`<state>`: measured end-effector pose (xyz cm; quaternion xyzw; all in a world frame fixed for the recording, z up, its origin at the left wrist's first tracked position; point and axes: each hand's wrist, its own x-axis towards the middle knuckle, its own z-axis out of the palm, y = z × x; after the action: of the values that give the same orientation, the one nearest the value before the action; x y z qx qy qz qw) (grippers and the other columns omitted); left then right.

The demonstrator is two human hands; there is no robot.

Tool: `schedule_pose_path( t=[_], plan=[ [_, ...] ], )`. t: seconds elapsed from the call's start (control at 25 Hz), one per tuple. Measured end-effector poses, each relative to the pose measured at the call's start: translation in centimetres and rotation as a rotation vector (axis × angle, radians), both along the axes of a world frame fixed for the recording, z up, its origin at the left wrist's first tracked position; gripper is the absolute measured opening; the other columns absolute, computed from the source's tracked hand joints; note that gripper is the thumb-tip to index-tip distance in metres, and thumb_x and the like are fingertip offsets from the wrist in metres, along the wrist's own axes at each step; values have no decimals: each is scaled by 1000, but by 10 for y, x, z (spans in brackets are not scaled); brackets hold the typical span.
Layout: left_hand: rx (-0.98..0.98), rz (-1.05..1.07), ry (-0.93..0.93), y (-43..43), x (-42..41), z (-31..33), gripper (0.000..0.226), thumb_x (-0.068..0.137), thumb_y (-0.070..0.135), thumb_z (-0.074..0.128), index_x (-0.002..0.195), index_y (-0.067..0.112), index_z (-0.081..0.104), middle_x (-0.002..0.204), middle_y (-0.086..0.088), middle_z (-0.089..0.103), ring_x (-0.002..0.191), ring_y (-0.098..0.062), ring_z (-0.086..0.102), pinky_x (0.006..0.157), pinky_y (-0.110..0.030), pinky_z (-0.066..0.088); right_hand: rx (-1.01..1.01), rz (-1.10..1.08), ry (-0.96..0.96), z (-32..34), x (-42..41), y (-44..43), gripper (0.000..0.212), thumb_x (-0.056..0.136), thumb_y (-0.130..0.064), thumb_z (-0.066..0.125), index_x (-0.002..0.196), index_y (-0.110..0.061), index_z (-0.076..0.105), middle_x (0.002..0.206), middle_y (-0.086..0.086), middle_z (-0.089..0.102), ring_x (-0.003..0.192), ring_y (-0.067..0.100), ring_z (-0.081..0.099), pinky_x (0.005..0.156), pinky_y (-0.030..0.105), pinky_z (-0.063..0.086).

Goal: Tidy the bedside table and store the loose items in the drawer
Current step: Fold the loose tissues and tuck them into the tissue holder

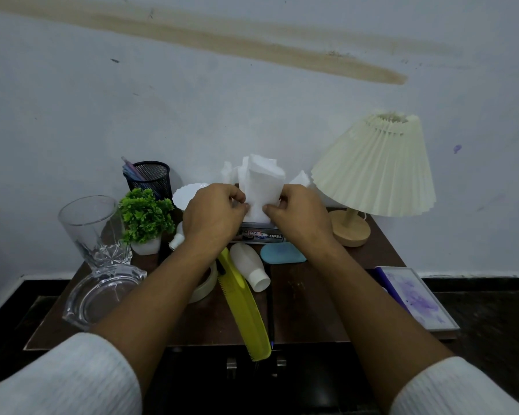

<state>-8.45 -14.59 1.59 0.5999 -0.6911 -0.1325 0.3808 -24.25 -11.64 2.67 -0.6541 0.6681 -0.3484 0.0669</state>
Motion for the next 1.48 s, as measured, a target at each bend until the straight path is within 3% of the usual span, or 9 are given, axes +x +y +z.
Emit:
schedule_pose_path(
  t=[0.24,0.4,0.52,0.64,0.76,0.92,1.16,1.32,1.48],
  plan=[
    [37,-47,30,-6,3,-1,12,84,38,75,93,31,74,67,14,56,78,-19,62,65,-28,40,-4,10,22,5,1,0,15,87,-27,65,80,-15,70,68,0,67,67,19,64,62,37,54],
    [59,-63,-30,-7,3,-3,8,83,39,76,86,34,70,68,15,54,80,-19,62,65,-29,42,14,8,23,2,2,-2,14,88,-30,66,91,-16,71,69,-7,62,71,17,63,58,31,48],
    [45,-80,15,-10,3,-2,14,81,40,77,92,34,70,71,10,56,79,-21,62,69,-32,49,8,2,-3,2,1,-3,16,89,-30,66,97,-17,70,72,-8,62,73,18,64,59,30,47],
    [35,-94,77,-12,2,-2,13,82,39,76,89,31,70,65,12,56,71,-18,59,64,-29,42,36,14,-1,0,1,-4,16,87,-31,68,95,-17,70,72,-7,62,73,18,64,59,30,46],
    [66,-93,31,-12,4,-2,15,82,37,77,77,31,64,63,13,53,69,-16,56,63,-28,39,-42,-3,-63,2,-1,-3,11,88,-27,67,80,-23,59,68,-9,57,66,12,57,56,29,39],
    [45,-91,52,-12,5,-2,11,83,37,75,82,30,67,63,13,54,68,-17,56,63,-29,41,-26,-10,-31,1,-2,-3,30,87,-24,66,64,-25,47,62,-5,56,63,16,58,57,32,43],
    [51,-84,-24,-13,4,-5,26,83,39,72,65,29,57,58,12,52,64,-18,55,60,-28,39,-59,-7,-58,-1,-3,-5,12,89,-27,65,79,-22,61,67,-6,61,68,14,61,63,36,53],
    [38,-98,14,-9,6,-3,10,84,39,71,85,28,71,61,12,55,66,-18,57,60,-28,40,-16,-1,-82,0,-5,-3,6,89,-26,65,92,-21,65,72,-9,63,70,12,61,67,37,54],
    [-18,-67,113,4,13,8,9,85,35,71,92,33,65,70,9,61,67,-11,59,59,-29,41,-32,5,-157,10,-7,10,9,90,-23,64,99,-22,63,75,-11,64,69,11,65,66,37,57]
  ],
)
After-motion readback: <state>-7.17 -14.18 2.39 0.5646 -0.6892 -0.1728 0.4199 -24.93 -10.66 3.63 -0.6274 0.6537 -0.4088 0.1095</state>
